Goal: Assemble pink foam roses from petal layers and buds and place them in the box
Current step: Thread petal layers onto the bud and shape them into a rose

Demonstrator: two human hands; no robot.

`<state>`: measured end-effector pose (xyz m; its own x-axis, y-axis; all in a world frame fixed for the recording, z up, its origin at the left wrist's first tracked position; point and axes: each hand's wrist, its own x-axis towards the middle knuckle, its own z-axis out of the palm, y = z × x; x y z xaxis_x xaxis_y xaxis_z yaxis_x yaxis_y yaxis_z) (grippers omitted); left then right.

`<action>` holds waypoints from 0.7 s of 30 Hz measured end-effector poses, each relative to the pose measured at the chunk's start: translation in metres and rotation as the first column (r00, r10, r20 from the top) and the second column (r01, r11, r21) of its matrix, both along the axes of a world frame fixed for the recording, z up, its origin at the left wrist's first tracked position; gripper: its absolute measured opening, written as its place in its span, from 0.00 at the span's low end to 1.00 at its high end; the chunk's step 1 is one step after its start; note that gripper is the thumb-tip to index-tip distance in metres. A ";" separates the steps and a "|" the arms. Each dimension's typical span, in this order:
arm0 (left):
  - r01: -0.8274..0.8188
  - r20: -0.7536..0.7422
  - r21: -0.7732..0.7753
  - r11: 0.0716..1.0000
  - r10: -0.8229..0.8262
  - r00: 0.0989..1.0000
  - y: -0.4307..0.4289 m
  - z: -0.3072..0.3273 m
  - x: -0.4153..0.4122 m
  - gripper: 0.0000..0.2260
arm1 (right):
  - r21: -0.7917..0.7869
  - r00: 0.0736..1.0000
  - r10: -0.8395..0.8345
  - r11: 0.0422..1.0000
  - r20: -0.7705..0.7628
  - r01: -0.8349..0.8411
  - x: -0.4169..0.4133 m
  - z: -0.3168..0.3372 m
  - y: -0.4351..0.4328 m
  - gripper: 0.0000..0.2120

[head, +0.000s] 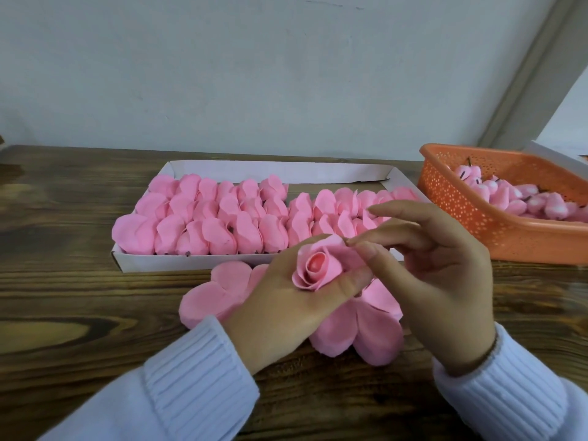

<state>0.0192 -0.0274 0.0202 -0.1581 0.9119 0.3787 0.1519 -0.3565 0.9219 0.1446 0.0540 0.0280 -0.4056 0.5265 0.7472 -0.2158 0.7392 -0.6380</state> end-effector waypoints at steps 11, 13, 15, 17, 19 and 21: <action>-0.034 -0.105 -0.071 0.997 0.027 0.994 0.006 -0.005 -0.001 0.06 | -0.029 0.998 0.038 0.999 -0.047 -0.039 -0.001 0.002 -0.007 0.16; -0.018 -0.039 -0.059 0.998 0.015 0.999 0.006 -0.004 -0.001 0.06 | -0.072 0.998 0.047 0.996 -0.040 -0.050 -0.001 0.001 -0.006 0.14; 0.013 0.026 -0.061 0.998 -0.011 1.000 0.004 -0.002 -0.001 0.05 | -0.153 0.998 0.056 0.986 -0.035 -0.061 -0.002 0.000 -0.004 0.10; 0.019 0.066 -0.093 0.995 -0.013 0.998 0.003 -0.003 -0.002 0.04 | -0.219 0.999 0.049 0.974 -0.008 -0.050 -0.002 -0.001 -0.001 0.08; 0.026 0.113 -0.122 0.992 -0.012 0.993 0.004 -0.005 -0.004 0.03 | -0.248 0.998 0.036 0.968 0.042 -0.024 -0.002 -0.002 0.001 0.08; 0.033 0.141 -0.126 0.992 -0.015 0.990 0.004 -0.006 -0.005 0.08 | -0.271 0.997 0.047 0.962 0.066 -0.028 -0.003 -0.003 0.002 0.08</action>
<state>0.0140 -0.0231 0.0144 -0.1788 0.9554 0.2348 0.0118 -0.2366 0.9715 0.1419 0.0556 0.0251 -0.4761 0.6881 0.5476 -0.1865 0.5295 -0.8275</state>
